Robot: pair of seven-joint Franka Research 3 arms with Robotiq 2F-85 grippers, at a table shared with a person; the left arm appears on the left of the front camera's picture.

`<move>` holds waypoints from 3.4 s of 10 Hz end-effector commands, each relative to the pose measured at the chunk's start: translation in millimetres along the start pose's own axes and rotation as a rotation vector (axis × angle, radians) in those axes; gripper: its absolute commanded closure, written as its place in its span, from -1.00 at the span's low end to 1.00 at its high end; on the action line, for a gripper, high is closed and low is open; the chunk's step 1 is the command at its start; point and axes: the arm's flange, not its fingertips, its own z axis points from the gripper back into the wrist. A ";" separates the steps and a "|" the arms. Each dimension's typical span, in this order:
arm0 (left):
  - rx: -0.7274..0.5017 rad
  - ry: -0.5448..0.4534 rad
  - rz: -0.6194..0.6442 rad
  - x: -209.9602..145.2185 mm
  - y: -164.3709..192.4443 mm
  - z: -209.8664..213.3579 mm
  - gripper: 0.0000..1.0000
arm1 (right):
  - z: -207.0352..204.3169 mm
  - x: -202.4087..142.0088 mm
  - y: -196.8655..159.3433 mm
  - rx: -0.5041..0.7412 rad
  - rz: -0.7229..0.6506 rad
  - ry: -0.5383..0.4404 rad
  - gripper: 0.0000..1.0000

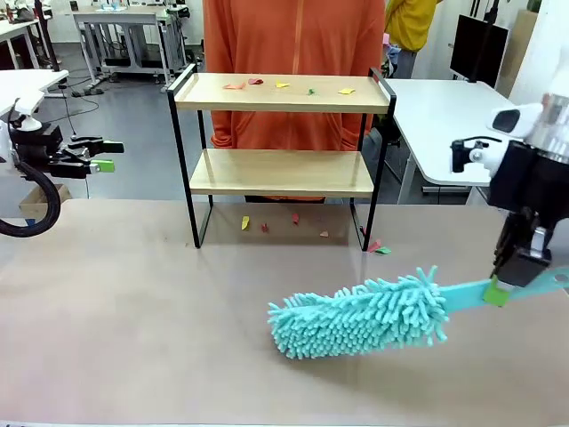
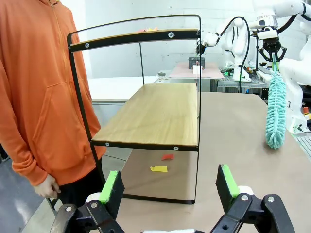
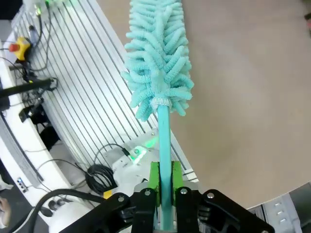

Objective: Clean the shelf.
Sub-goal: Clean the specific section of the Shelf indicated by the human with the Duster.

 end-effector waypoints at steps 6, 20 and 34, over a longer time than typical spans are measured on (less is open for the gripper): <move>-0.001 0.004 -0.007 3.0 -1.0 0.7 -1.00 | 0.0 0.0 0.0 0.000 0.000 0.000 0.74; -0.001 0.004 -0.007 3.0 -1.0 0.7 -1.00 | 0.0 0.0 0.0 0.000 0.000 0.000 0.74; -0.001 0.004 -0.007 3.0 -1.0 0.7 -1.00 | -51.5 188.2 -25.3 -0.199 -0.249 -0.260 0.74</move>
